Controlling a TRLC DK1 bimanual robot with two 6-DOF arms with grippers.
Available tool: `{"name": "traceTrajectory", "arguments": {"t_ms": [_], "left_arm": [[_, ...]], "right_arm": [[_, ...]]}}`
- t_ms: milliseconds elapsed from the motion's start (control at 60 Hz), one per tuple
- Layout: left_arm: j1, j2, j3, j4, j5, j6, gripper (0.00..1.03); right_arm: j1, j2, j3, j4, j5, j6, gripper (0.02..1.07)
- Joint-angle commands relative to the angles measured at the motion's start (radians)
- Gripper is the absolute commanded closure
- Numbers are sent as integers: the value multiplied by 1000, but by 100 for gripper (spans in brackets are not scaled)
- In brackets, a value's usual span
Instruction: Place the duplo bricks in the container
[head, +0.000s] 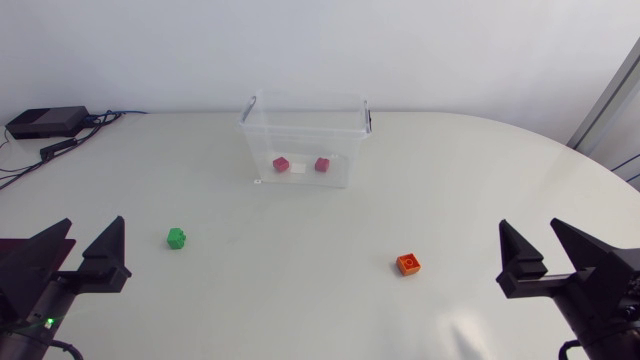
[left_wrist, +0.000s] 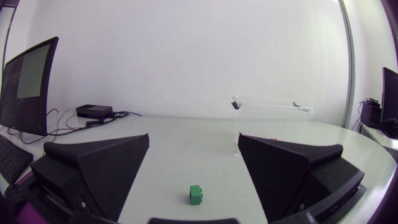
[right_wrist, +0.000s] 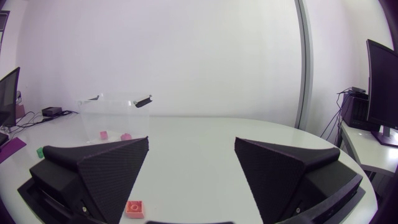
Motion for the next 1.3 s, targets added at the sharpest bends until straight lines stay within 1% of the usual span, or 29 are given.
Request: {"name": "traceTrajectory", "arguments": {"t_ms": [0, 483, 583, 783, 883, 1100, 1200, 1233, 1283], "left_arm": [[-7, -14, -14, -2, 4, -3, 3], [-7, -15, -8, 4, 4, -4, 4], [-10, -15, 35, -23, 4, -9, 4], [-54, 8, 141, -51, 4, -12, 4], [-62, 100, 213, -62, 4, -26, 4], [-59, 397, 357, -68, 4, -58, 4], [-57, 566, 454, -128, 4, -82, 5], [-56, 640, 495, -163, 4, -92, 8], [-51, 747, 554, -212, 8, -110, 8]], "right_arm": [[1, -9, -22, 12, -3, 30, 7], [7, -11, -17, 12, -4, 16, 7], [23, -11, 18, -20, -6, 16, 7], [40, 14, 115, -47, -3, 16, 7], [40, 97, 179, -44, -4, 19, 7], [46, 375, 331, -31, -3, 21, 7], [46, 517, 415, -58, 0, 25, 7], [46, 563, 443, -74, 2, 33, 7], [46, 640, 495, -113, 2, 41, 7]]}}
